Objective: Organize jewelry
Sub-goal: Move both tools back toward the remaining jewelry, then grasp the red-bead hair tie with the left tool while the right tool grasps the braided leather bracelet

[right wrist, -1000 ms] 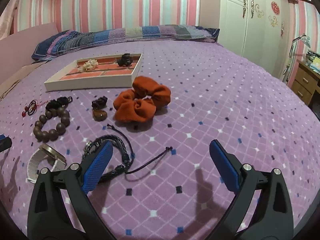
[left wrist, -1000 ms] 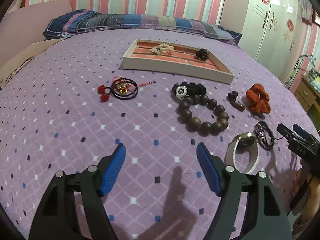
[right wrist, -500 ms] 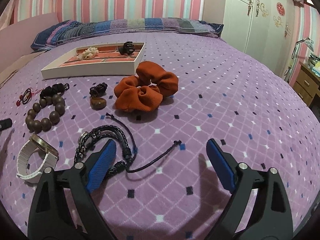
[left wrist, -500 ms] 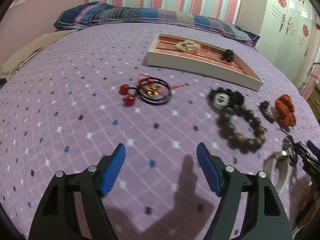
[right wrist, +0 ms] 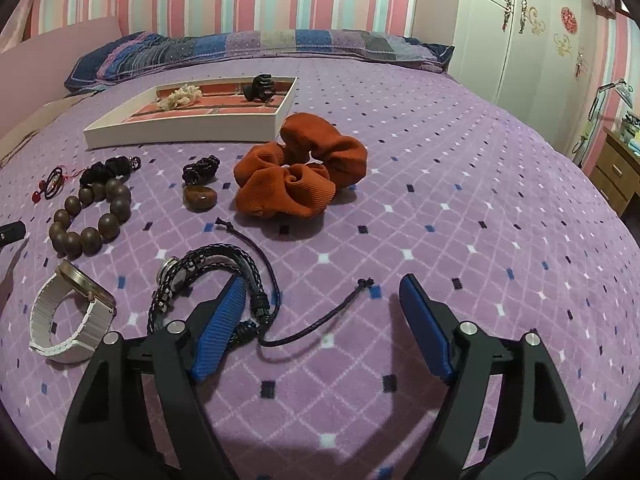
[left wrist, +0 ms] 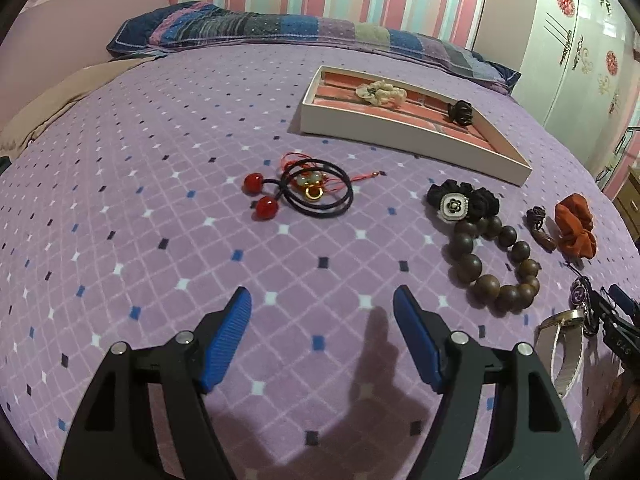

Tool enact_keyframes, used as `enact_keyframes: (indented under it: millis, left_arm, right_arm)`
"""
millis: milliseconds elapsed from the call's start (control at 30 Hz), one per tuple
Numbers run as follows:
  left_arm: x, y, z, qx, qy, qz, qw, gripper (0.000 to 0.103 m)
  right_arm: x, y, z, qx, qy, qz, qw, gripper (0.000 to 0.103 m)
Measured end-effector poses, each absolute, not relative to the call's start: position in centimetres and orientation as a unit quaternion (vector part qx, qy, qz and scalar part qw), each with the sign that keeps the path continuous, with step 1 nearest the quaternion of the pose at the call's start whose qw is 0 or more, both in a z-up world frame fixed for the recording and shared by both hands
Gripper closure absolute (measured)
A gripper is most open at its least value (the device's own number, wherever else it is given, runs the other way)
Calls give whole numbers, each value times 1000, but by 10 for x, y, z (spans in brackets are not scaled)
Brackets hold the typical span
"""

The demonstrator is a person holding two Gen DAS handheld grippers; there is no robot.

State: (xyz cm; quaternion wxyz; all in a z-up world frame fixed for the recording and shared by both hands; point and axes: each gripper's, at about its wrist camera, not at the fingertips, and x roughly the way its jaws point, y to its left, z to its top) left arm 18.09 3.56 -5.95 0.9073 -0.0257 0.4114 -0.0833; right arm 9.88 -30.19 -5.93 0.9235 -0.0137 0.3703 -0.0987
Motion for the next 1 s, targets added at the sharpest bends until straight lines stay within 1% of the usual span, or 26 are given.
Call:
enact_keyframes:
  millis: [400,567,633,767,1000]
  left_arm:
    - [206,63,-62,-32,413,-46,909,30]
    - [222,68,-60,-37,410,-45,910,30]
    - [231,72,-58,-43,411,-39,910,30]
    - [250,76,-58,-67,422,-50,903,30]
    - [265,67,-65,-37,429,-44,902,31]
  right_arm:
    - [107,-298,-63,-16,380,-87,921,33]
    - [110,-294,-65,-23,383,-82,920,42]
    - [110,-292,-67,-27,383,-82,920,43]
    - [111,-291,-68,-31,383,-83,919,43]
    - [111,-292,-69,-31,384,-84,919,43]
